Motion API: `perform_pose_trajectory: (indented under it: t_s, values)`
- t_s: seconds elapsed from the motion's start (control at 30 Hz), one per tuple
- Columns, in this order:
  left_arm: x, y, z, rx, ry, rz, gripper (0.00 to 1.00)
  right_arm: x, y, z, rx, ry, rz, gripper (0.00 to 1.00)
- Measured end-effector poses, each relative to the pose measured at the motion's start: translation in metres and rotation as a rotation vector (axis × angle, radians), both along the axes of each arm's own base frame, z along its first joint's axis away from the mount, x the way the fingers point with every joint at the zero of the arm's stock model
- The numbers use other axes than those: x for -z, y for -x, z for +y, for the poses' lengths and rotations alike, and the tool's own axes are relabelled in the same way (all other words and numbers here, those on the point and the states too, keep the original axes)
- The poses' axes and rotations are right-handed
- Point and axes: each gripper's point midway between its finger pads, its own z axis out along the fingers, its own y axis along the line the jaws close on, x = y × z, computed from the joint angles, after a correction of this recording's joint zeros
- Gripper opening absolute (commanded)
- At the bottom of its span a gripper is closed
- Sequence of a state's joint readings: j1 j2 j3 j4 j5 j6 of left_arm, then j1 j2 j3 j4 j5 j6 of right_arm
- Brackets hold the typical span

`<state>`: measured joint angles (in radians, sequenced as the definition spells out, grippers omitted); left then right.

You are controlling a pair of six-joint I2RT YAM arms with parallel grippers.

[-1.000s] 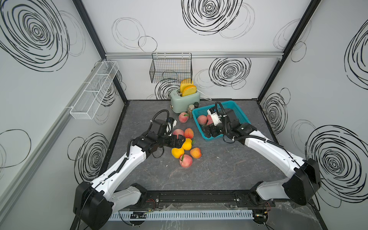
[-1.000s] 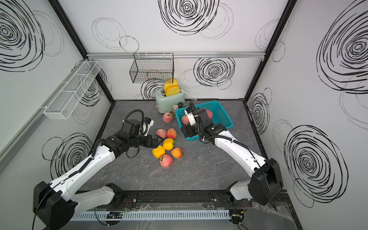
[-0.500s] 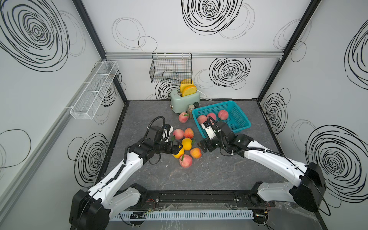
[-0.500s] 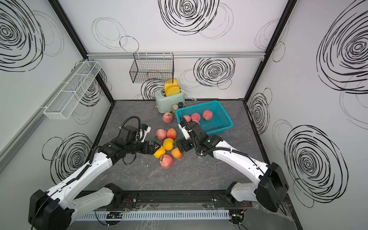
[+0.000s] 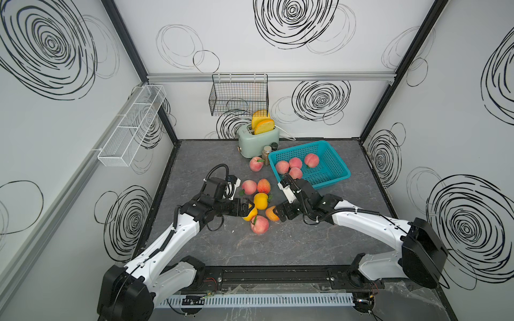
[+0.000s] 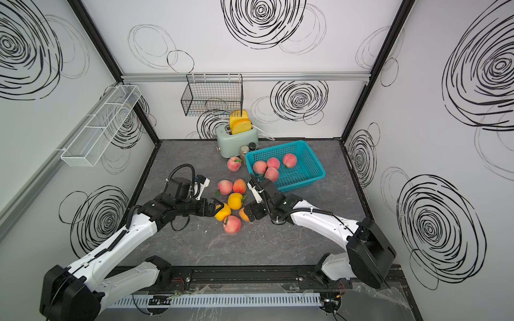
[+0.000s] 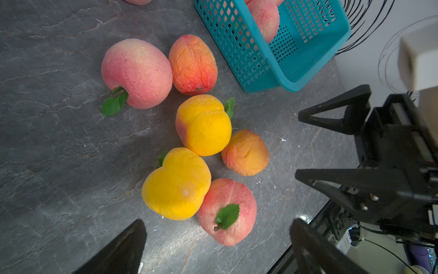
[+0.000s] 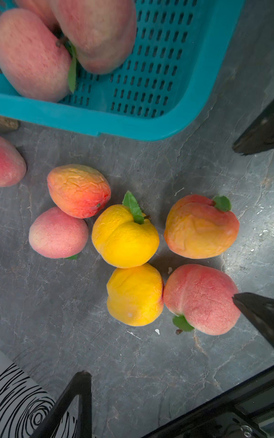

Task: Put the peaches into the basket
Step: Pick up the peach from the center of the board.

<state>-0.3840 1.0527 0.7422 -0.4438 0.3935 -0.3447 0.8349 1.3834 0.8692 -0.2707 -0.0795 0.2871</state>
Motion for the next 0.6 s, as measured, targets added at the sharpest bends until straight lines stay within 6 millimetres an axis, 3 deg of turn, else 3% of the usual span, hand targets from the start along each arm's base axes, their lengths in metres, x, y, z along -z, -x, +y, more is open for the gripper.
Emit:
perform_pose_trajectory:
  t_s: [0.23, 0.6]
  values:
    - [0.002, 0.000, -0.004, 0.015, 0.022, 0.000, 0.98, 0.018, -0.003, 0.011, -0.016, -0.008, 0.027, 0.95]
    - [0.015, 0.000, -0.013, 0.043, 0.053, 0.044, 0.98, 0.043, -0.001, 0.012, -0.014, 0.003, 0.067, 0.95]
